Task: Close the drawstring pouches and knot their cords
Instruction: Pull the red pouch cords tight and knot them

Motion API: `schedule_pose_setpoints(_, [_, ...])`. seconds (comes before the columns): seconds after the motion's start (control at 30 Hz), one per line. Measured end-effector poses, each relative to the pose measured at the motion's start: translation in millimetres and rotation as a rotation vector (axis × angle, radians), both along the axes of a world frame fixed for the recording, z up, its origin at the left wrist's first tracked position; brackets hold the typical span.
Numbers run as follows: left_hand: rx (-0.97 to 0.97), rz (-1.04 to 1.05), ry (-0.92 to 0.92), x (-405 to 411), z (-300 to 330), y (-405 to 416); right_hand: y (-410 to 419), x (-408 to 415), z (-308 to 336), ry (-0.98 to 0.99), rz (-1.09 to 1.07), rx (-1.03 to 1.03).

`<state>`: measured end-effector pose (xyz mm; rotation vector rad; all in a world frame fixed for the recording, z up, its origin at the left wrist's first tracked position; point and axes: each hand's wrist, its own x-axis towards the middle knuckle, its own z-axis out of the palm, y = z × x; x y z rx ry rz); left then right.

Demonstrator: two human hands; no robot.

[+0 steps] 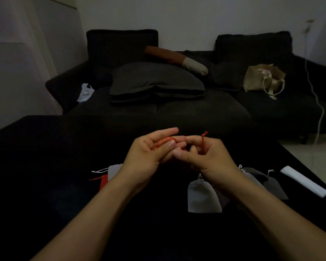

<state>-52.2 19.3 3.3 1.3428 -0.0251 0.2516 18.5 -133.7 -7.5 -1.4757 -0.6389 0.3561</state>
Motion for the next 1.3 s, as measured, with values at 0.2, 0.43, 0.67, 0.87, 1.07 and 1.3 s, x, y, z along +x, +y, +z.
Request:
schedule_pose_setpoints(0.2, [0.004, 0.136, -0.028, 3, -1, 2, 2, 2, -7, -0.284, -0.020, -0.162])
schedule_pose_setpoints(0.43, [0.108, 0.190, -0.012, 7, -6, 5, 6, 2, -8, -0.191, 0.073, -0.017])
schedule_pose_setpoints(0.67, [0.015, 0.126, 0.172, 9, -16, -9, 5, 3, -7, -0.209, 0.020, -0.030])
schedule_pose_setpoints(0.87, [0.037, 0.199, 0.161, 9, -20, -14, 3, 7, -10, -0.326, -0.080, -0.048])
schedule_pose_setpoints(1.07, [0.182, 0.252, -0.021, 8, -22, -21, 7, 3, -14, -0.443, -0.090, -0.188])
schedule_pose_setpoints(1.3, [-0.301, 0.177, 0.057, 14, -11, -9, 8, 2, -5, 0.330, 0.074, 0.235])
